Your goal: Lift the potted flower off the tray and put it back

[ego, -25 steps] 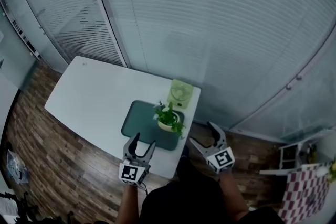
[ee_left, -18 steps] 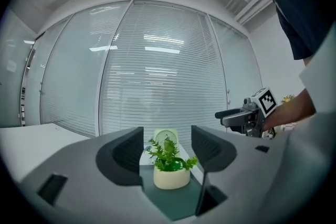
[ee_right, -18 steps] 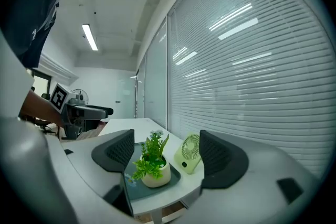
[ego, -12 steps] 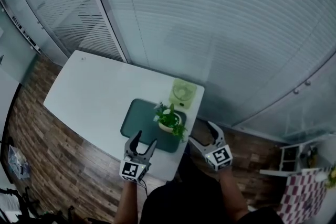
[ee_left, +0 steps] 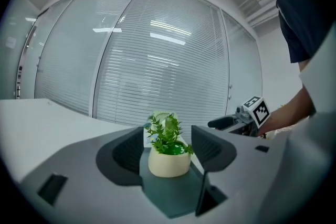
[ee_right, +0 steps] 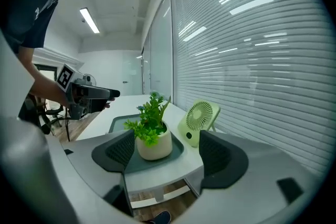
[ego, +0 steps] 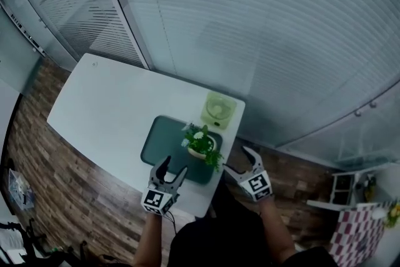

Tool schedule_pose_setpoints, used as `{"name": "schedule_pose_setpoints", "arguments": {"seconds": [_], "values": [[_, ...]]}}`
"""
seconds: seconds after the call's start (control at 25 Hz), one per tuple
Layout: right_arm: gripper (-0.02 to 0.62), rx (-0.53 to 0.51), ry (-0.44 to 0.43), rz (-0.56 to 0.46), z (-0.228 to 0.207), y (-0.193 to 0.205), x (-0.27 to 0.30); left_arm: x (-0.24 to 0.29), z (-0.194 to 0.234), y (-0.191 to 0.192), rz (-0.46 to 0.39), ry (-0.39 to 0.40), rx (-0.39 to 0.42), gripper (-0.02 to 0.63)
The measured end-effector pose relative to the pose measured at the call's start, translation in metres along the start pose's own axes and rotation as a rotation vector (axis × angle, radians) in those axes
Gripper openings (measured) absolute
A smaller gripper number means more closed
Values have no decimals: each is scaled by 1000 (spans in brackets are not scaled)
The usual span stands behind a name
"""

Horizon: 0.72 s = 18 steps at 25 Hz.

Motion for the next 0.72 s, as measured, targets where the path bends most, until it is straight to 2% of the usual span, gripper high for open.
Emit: {"name": "schedule_pose_setpoints", "arguments": {"seconds": [0.16, 0.28, 0.44, 0.56, 0.72], "values": [[356, 5, -22, 18, 2, 15, 12, 8, 6, 12, 21, 14, 35, 265], [356, 17, -41, 38, 1, 19, 19, 15, 8, 17, 48, 39, 18, 265], [356, 16, -60, 47, -3, 20, 29, 22, 16, 27, 89, 61, 47, 265], [356, -3, -77, 55, -8, 25, 35, 28, 20, 32, 113, 74, 56, 265], [356, -40, -127, 118, -4, 26, 42, 35, 25, 39, 146, 114, 92, 265]]}}
Point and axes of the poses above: the fingertips, and each gripper's own axes: x forward along the fingers, z to its left, y out of its underside, the point moved 10 cm from there along -x, backward along the fingers, and after that the axes turned 2 degrees about y, right-handed, at the moved point
